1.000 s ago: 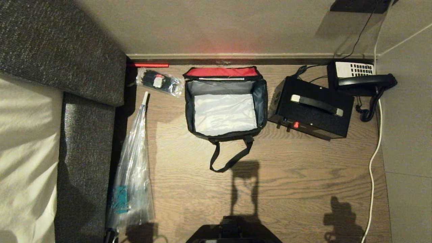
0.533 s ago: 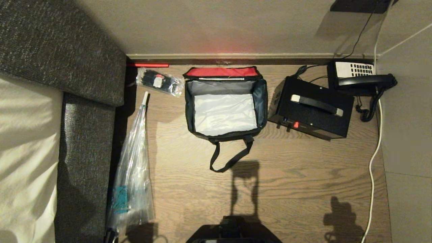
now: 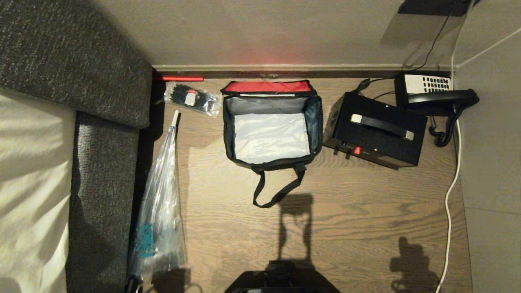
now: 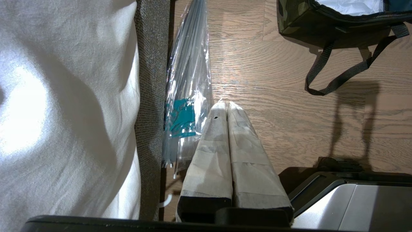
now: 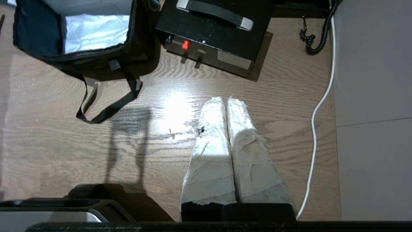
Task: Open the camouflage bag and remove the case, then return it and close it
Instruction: Grip the handle again
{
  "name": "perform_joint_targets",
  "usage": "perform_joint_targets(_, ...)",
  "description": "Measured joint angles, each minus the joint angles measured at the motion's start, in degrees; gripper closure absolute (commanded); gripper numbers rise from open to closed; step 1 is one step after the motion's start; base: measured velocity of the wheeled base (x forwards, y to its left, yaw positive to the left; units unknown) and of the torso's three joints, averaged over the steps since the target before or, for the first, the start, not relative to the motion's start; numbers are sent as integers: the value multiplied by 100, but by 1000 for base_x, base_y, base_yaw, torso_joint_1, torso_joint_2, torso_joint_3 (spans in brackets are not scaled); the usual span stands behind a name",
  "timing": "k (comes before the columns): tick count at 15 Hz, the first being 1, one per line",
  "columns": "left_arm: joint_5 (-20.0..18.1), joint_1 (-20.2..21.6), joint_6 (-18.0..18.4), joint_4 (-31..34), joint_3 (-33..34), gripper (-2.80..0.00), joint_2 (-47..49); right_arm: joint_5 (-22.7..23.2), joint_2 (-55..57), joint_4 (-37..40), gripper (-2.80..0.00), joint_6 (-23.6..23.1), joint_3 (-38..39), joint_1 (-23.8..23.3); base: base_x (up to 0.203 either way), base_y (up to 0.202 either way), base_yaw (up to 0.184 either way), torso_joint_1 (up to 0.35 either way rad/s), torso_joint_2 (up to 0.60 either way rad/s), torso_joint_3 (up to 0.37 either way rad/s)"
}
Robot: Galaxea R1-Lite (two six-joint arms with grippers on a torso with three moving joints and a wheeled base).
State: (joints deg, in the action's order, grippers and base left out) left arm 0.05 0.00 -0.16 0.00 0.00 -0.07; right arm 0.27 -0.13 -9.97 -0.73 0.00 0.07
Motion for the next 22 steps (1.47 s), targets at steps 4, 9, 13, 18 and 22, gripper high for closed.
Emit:
perform_joint_targets(4,2,0,0,0,0,0,0,3,0,642,0,157,-307,0,0,0,0,0,0,0)
perform_joint_targets(9,2,0,0,0,0,0,0,690,311,3494,0,284,-2702,-10,0,0,0,0,0,0)
perform_joint_targets(13,2,0,2,0,0,0,0,1109,2488,3661,0,138,-3587,-5,0,0,0,0,0,0)
perform_joint_targets(18,0,0,0,0,0,0,0,1343,6602,1857,0,-919,-4294,39,0,0,0,0,0,0)
perform_joint_targets(22,0,0,0,0,0,0,0,1170,9217,-308,0,-3019,-4800,72,0,0,0,0,0,0)
